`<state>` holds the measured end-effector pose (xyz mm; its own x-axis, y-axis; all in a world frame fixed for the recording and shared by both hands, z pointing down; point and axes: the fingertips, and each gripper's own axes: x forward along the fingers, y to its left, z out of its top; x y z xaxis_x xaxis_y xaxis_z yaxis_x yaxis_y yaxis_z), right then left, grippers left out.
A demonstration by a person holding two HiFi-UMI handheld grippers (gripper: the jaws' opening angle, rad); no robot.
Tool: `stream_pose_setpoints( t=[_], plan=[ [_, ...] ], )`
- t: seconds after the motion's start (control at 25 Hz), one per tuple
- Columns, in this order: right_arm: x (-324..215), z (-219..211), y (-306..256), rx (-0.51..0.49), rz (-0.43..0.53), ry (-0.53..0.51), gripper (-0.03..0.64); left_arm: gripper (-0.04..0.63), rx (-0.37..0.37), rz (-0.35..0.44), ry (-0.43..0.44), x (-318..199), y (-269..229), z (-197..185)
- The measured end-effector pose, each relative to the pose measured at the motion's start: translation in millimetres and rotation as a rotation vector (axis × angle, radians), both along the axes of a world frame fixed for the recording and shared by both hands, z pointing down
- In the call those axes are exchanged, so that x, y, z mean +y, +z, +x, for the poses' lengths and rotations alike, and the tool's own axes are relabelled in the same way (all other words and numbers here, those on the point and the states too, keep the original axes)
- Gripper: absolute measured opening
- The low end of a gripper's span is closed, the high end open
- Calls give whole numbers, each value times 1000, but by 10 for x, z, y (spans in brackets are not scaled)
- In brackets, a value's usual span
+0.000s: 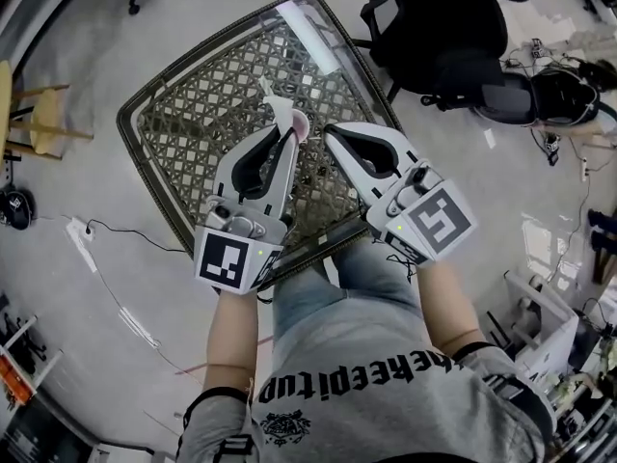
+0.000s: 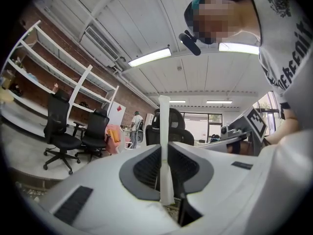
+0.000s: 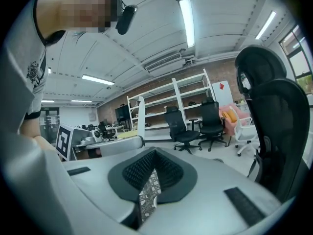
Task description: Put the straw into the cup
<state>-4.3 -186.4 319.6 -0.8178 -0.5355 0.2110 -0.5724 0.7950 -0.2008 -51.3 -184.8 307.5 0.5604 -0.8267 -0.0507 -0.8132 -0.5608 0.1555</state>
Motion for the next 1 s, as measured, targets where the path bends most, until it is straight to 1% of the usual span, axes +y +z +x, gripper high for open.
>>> stream_pose_setpoints(
  t=[0.12,0.24,0.4,0.56,0.64,0.76,1.0],
  plan=[
    [-40,-19,112,-1,-13,-5,11,84,3,-2,-6,-44,105,-7],
    [-38,-40,179,-1,-23,-9,11,84,-9,-4,-4,-37,185,-6],
    [-57,-59,305,5,-37,-11,11,84,3,-5,-30,-93,304,-46],
    [-82,-77,433,8,-52,-12,11,84,-1,-10,-57,-143,451,-96],
    [-84,-75,483,19,-55,-14,11,84,-14,-13,-63,-149,513,-99],
    [-70,-73,533,26,-56,-18,11,84,-55,-12,-47,-128,600,-63],
    [-65,-90,667,31,-66,-27,11,84,-56,-17,-56,-128,783,-57]
  ],
)
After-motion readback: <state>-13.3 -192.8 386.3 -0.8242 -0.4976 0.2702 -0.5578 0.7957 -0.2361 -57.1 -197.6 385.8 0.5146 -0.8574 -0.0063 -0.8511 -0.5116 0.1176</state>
